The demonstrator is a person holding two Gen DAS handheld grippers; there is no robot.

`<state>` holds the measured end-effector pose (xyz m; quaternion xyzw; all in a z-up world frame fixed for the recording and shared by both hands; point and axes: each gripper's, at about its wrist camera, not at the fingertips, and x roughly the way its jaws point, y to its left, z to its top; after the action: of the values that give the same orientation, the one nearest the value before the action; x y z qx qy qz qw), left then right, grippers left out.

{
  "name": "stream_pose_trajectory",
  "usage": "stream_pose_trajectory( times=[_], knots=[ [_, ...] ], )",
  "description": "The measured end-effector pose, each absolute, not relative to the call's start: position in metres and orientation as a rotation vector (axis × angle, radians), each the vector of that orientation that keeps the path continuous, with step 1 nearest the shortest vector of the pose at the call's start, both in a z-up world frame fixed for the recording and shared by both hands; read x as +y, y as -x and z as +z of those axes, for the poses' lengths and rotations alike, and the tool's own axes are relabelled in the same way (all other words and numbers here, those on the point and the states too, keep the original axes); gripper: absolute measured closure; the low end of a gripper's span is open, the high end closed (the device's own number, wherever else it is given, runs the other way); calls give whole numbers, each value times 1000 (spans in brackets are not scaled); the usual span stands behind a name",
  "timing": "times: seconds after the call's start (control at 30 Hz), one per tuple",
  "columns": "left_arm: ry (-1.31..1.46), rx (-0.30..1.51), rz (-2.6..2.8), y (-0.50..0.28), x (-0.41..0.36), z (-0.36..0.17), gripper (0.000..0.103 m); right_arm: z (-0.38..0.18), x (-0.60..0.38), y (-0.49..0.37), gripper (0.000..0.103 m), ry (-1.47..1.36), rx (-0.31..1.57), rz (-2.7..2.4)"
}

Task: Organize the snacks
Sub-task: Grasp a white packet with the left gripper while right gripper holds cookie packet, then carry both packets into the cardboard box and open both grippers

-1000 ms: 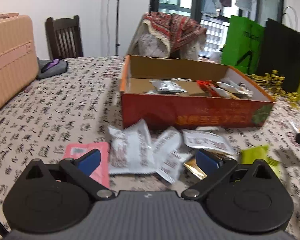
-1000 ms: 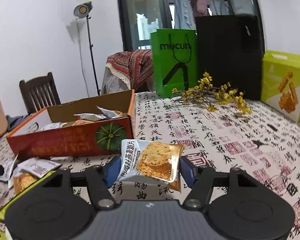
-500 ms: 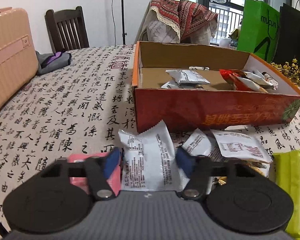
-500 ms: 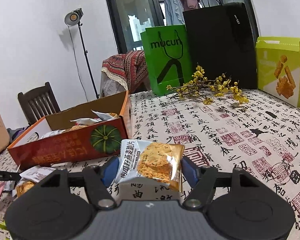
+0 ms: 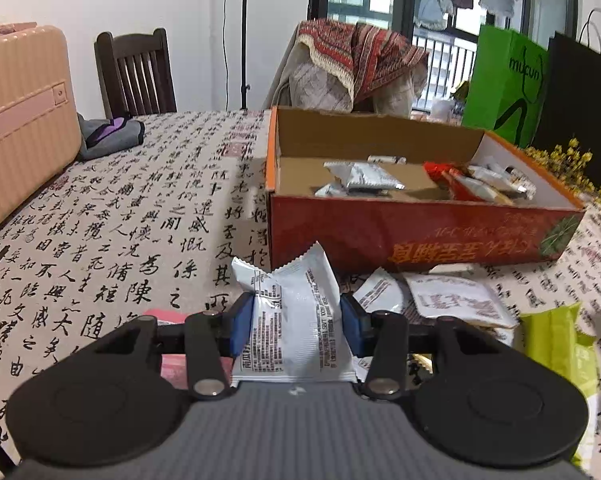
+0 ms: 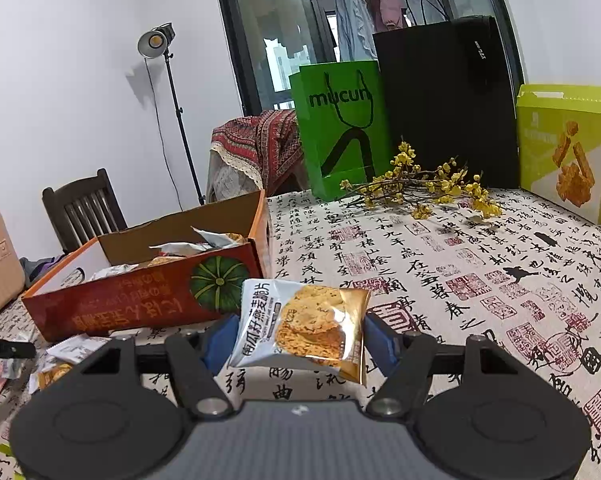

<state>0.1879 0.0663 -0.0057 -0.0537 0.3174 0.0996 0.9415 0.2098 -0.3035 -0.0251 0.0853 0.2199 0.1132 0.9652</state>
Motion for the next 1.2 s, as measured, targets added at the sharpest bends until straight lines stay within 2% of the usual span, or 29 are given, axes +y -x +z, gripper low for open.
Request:
stream_pose_trajectory(
  times=[0.43, 1.2],
  knots=[
    [133, 517, 138, -172, 57, 35, 56, -2, -286, -203, 35, -114, 406, 261],
    [110, 376, 40, -221, 11, 85, 56, 51, -191, -258, 35, -11, 358, 380]
  ],
)
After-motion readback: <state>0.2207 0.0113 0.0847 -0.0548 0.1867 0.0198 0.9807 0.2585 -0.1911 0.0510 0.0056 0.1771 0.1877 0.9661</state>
